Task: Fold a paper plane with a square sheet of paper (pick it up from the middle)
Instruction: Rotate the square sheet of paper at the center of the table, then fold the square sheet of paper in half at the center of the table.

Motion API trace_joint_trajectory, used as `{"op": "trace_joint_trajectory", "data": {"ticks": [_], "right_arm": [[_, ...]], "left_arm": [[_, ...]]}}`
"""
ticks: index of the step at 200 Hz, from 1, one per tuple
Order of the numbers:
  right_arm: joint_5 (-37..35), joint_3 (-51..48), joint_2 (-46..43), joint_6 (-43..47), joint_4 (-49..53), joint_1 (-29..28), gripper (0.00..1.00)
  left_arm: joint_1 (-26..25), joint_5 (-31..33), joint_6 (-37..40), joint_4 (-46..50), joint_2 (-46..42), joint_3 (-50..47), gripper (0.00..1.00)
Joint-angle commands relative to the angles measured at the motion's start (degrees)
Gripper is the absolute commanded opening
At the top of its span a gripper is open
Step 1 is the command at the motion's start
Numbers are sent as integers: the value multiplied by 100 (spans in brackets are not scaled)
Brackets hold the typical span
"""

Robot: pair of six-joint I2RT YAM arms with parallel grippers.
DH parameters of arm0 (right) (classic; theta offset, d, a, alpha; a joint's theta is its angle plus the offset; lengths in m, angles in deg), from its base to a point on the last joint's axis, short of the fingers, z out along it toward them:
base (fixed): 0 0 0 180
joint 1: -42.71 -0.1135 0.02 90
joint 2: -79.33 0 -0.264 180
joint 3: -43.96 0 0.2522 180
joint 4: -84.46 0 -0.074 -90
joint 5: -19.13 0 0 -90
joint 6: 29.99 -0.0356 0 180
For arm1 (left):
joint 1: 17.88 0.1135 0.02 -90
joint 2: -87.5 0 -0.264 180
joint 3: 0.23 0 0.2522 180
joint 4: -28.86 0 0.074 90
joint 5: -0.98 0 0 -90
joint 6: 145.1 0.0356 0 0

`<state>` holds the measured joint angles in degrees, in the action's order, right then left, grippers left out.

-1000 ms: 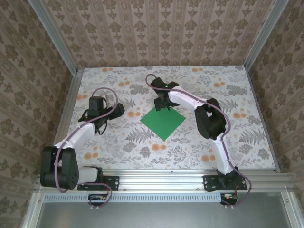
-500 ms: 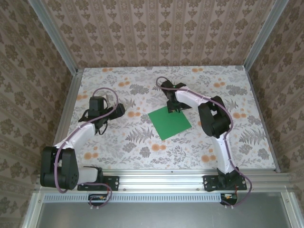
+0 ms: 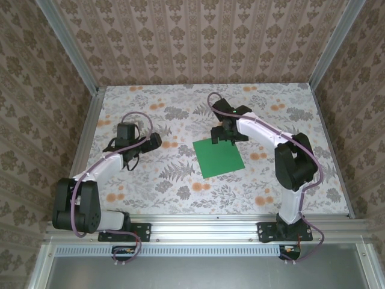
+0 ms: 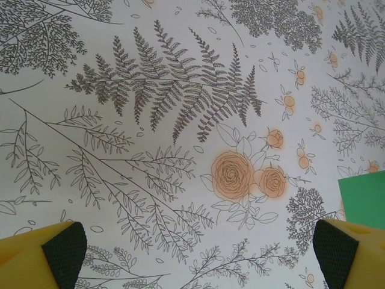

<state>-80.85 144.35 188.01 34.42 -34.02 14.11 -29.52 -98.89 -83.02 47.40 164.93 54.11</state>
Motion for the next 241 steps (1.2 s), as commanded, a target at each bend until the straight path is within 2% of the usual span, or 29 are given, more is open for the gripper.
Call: {"op": "trace_joint_trajectory", "data": {"ticks": [1, 54, 120, 157, 211, 241], "right_arm": [[677, -89, 257, 183, 74, -64, 100], [796, 106, 784, 335, 313, -234, 100], [603, 206, 1294, 497, 425, -234, 100], [777, 62, 1579, 519, 350, -227, 100], [888, -247, 1759, 459, 203, -217, 92], [978, -327, 1694, 424, 114, -182, 82]], "left_arm": [[-66, -21, -128, 91, 103, 169, 100], [-163, 71, -65, 145, 158, 215, 100], [-189, 115, -20, 261, 174, 258, 100], [-190, 103, -40, 278, 191, 290, 100], [-198, 107, -55, 296, 211, 313, 100], [-225, 92, -72, 286, 246, 312, 100]]}}
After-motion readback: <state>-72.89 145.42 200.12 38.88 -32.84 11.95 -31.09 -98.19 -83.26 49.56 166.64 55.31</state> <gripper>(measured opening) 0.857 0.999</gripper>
